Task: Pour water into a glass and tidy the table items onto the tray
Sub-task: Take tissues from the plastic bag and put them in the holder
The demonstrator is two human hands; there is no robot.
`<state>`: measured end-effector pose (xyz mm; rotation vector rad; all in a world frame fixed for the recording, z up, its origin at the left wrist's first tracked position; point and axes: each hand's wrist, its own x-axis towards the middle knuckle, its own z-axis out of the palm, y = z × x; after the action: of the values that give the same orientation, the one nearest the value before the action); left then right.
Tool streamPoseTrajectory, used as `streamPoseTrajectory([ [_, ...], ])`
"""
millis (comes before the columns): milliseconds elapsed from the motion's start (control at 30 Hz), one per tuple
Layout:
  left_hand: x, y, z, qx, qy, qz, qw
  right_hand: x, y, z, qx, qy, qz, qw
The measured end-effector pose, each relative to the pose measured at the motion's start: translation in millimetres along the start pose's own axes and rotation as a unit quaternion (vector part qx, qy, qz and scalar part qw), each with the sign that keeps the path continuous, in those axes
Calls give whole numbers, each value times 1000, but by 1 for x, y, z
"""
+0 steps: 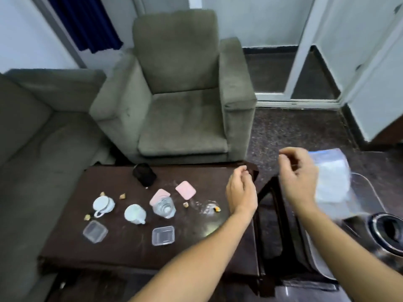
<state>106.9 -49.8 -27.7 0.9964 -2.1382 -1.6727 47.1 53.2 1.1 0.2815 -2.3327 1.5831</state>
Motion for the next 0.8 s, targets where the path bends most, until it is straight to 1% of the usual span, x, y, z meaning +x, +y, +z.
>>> streamPoseTrajectory([
  [100,32,-3,-63,6,26,-5,1000,-25,-39,79,14,-86,8,996],
  [167,53,-8,-107,10,40,-15,999,-40,-60,124,30,-123,25,992],
  [300,95,-21,-190,14,62,-39,997,-59,-92,197,55,-174,99,978],
  [433,125,-32,-248,27,50,-46,997,-76,-118,254,54,-213,114,969],
  [500,135,-39,-265,32,37,-42,998,-82,-125,274,51,-223,118,966],
  [600,145,-48,-274,44,18,-38,998,-87,-128,291,43,-216,138,966],
  [800,156,-61,-264,51,-5,-32,998,-87,-117,298,11,-212,165,963],
])
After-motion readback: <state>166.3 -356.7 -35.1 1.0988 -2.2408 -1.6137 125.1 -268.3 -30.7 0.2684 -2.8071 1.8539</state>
